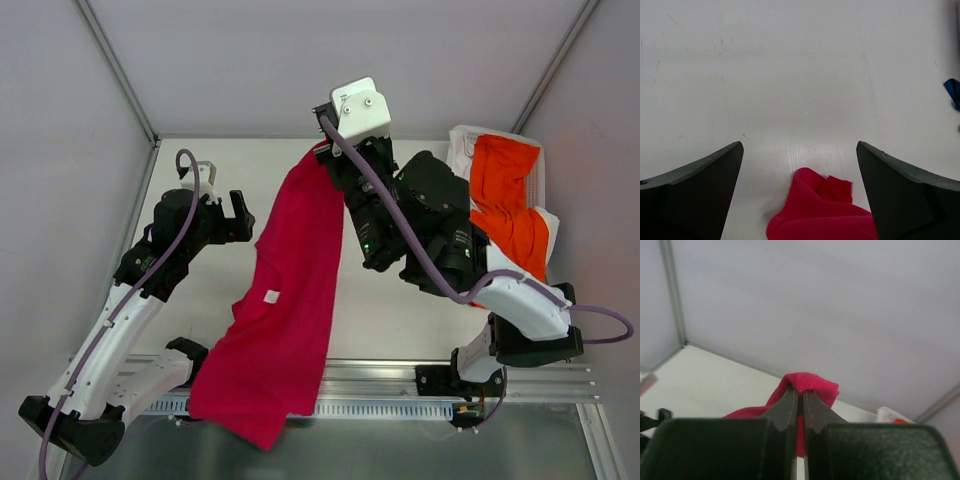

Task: Fold and stack the t-shirts
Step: Flatten out the tshirt

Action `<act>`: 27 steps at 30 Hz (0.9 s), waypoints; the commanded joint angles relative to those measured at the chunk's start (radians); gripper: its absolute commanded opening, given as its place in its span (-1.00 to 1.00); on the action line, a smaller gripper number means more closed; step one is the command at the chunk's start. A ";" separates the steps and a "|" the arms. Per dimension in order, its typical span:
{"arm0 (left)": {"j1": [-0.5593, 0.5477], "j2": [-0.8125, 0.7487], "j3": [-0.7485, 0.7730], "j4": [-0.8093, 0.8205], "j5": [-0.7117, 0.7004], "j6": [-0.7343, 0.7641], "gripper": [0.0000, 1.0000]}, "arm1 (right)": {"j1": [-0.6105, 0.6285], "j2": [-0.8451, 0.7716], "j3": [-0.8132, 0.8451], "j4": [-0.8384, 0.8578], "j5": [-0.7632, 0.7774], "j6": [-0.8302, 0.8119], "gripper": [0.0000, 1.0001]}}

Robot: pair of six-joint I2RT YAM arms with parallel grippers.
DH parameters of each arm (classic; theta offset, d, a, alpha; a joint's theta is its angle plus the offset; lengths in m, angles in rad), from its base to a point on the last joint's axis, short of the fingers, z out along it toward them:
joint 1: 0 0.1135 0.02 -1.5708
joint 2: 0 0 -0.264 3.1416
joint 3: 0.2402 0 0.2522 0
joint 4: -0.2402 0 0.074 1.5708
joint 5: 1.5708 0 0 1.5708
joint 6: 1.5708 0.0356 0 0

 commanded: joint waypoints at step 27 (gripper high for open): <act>-0.047 0.233 0.049 -0.034 0.225 -0.125 0.96 | -0.280 -0.545 -0.945 0.079 0.109 0.315 -0.99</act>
